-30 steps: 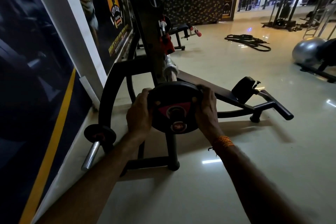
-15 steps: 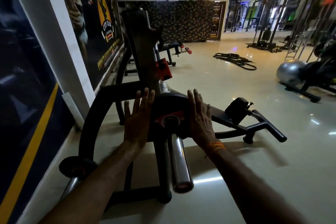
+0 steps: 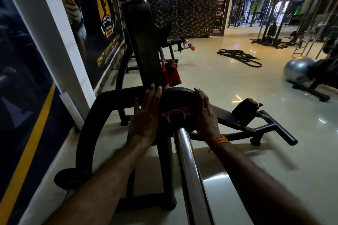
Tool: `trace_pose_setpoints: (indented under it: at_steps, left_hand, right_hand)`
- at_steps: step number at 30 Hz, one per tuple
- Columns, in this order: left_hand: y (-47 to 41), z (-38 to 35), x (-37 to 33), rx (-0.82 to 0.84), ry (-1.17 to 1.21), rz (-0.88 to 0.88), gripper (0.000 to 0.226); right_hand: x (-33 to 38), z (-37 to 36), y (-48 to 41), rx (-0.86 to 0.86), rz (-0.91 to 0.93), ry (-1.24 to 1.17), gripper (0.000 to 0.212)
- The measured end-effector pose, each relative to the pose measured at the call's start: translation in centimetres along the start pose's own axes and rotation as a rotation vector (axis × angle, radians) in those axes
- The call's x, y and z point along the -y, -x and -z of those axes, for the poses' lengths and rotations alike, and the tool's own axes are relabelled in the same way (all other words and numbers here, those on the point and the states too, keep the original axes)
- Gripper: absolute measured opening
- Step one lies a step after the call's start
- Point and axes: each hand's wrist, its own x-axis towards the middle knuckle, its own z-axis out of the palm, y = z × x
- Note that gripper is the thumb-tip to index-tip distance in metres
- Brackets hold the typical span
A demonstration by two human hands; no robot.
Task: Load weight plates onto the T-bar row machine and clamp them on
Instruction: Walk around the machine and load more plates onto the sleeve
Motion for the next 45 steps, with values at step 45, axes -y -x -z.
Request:
trace_pose_setpoints:
  at_steps: [45]
  left_hand:
    - [33.4,16.7,22.4,0.134,0.015,0.440,0.068]
  right_hand:
    - [30.7,-13.7,20.9,0.320,0.019,-0.054,0.052]
